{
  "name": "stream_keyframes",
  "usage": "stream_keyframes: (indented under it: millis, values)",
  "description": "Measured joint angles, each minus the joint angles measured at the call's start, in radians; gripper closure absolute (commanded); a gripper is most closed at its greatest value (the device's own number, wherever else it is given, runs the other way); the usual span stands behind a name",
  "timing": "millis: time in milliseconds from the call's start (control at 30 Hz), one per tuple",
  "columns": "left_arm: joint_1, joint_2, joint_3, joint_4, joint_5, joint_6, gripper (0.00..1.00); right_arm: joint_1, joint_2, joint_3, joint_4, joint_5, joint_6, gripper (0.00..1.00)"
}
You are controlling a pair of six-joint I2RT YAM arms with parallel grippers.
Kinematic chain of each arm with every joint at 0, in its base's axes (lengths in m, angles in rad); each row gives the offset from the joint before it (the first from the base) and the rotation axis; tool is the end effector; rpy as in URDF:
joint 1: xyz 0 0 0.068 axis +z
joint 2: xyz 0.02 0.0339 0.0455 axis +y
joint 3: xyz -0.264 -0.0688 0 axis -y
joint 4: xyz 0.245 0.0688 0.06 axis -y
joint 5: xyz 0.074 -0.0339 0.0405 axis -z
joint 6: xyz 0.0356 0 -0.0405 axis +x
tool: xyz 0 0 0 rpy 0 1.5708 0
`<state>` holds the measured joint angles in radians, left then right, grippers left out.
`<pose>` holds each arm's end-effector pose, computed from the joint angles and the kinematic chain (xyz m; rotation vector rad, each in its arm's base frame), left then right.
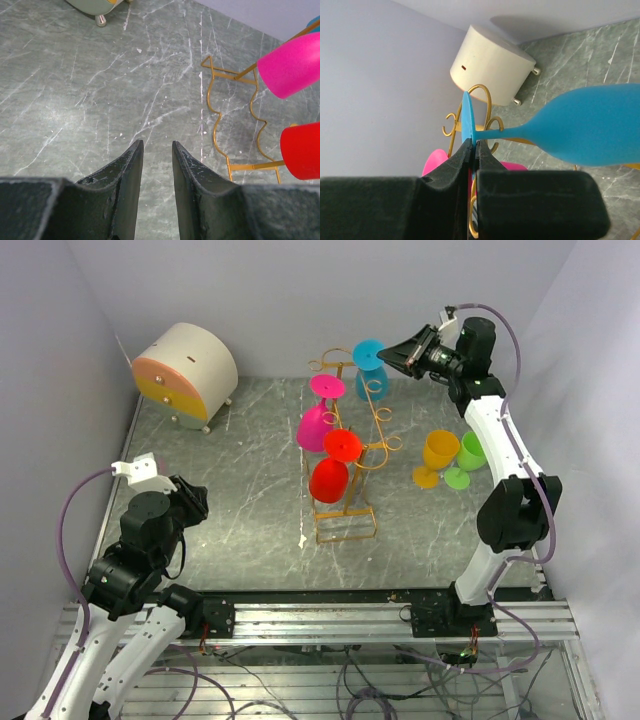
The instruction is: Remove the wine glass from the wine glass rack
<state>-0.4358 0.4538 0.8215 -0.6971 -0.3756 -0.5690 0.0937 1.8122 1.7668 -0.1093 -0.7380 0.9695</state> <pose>0.0881 -0.0266 0.3386 -0.3785 1.8517 -0.3328 0.4256 0.0641 0.4032 0.2243 1.8889 1.3857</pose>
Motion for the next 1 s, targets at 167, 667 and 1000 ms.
stream_keyframes:
  millis: [167, 667, 1000]
  values:
    - [-0.001, 0.0, 0.0, -0.004, -0.001, 0.0, 0.59, -0.013, -0.016, -0.032, 0.034, 0.001, 0.021, 1.0]
    - [-0.005, 0.0, 0.0, -0.004, -0.005, 0.0, 0.59, -0.049, -0.039, -0.131, 0.14, -0.001, 0.131, 1.0]
    - [-0.005, 0.0, 0.0, -0.005, -0.006, 0.0, 0.59, -0.068, -0.124, -0.154, 0.093, 0.125, 0.025, 1.0]
